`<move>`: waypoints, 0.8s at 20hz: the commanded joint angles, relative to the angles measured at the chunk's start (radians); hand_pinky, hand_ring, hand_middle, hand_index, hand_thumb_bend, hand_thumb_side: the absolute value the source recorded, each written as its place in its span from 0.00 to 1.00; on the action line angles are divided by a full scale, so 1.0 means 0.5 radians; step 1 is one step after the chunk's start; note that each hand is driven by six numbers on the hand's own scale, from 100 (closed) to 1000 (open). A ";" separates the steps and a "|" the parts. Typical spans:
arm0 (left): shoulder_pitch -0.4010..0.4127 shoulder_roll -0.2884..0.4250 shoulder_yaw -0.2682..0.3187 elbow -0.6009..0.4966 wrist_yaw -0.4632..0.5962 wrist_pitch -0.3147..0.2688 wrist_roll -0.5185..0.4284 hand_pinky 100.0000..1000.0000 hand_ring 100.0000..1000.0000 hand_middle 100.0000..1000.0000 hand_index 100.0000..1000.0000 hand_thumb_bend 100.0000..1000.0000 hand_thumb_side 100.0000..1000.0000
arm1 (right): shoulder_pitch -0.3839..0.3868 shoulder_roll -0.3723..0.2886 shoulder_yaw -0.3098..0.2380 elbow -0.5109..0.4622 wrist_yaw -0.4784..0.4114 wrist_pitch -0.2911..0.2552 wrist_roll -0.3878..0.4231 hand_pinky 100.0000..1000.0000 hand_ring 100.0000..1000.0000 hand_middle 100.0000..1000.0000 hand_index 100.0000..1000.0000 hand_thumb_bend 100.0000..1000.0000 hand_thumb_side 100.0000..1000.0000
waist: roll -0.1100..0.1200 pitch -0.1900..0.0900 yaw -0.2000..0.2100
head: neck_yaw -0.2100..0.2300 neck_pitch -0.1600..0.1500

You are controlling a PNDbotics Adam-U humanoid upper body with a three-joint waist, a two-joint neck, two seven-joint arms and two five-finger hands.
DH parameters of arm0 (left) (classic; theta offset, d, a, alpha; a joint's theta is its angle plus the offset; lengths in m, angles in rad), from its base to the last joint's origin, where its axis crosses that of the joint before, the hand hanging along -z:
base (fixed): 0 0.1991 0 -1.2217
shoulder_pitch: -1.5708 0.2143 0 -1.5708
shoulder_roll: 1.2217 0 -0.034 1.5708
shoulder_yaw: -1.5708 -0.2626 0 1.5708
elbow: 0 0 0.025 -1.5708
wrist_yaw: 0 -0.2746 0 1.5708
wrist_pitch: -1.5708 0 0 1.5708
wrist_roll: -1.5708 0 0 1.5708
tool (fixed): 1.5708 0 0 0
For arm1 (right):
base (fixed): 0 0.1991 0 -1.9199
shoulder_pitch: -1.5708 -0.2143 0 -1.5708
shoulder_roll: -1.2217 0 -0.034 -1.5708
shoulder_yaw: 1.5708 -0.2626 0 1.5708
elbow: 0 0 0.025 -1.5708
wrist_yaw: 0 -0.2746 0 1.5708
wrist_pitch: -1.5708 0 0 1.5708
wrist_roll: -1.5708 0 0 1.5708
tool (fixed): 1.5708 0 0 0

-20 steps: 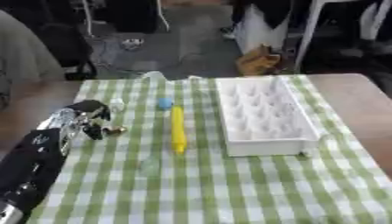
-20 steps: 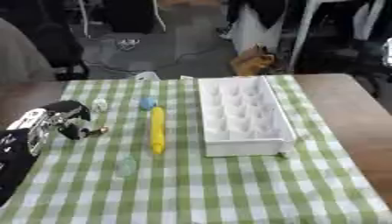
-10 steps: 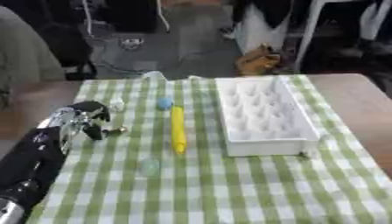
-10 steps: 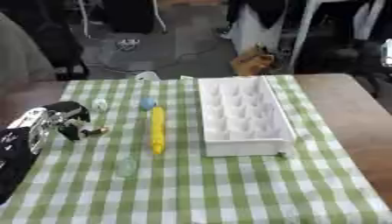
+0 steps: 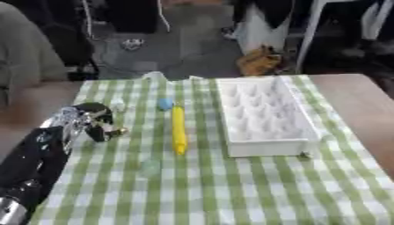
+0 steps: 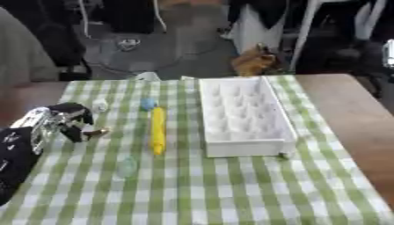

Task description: Pick up objects on the table and place them in the box.

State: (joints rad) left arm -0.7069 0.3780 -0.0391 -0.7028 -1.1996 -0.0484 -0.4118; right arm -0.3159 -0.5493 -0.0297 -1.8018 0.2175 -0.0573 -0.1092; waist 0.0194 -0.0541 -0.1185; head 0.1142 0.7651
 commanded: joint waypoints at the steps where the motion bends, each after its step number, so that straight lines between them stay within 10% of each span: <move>1: -0.043 0.019 0.013 -0.008 -0.023 0.011 0.036 0.74 0.78 0.69 0.75 0.27 0.07 | -0.024 -0.024 -0.008 -0.009 -0.012 -0.006 0.007 0.69 0.73 0.75 0.94 0.10 0.40 | 0.011 0.011 -0.002 | 0.002 0.010; 16: -0.043 -0.001 0.029 0.066 -0.083 0.067 0.118 0.74 0.78 0.69 0.75 0.24 0.04 | -0.021 -0.016 -0.003 -0.006 -0.012 -0.007 0.012 0.69 0.73 0.75 0.94 0.09 0.40 | 0.013 0.012 -0.010 | 0.001 0.010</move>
State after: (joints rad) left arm -0.7066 0.3619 -0.0326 -0.6614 -1.2344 -0.0174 -0.3597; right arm -0.3159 -0.5466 -0.0286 -1.7973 0.2175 -0.0599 -0.1061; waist 0.0194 -0.0541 -0.1229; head 0.1139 0.7651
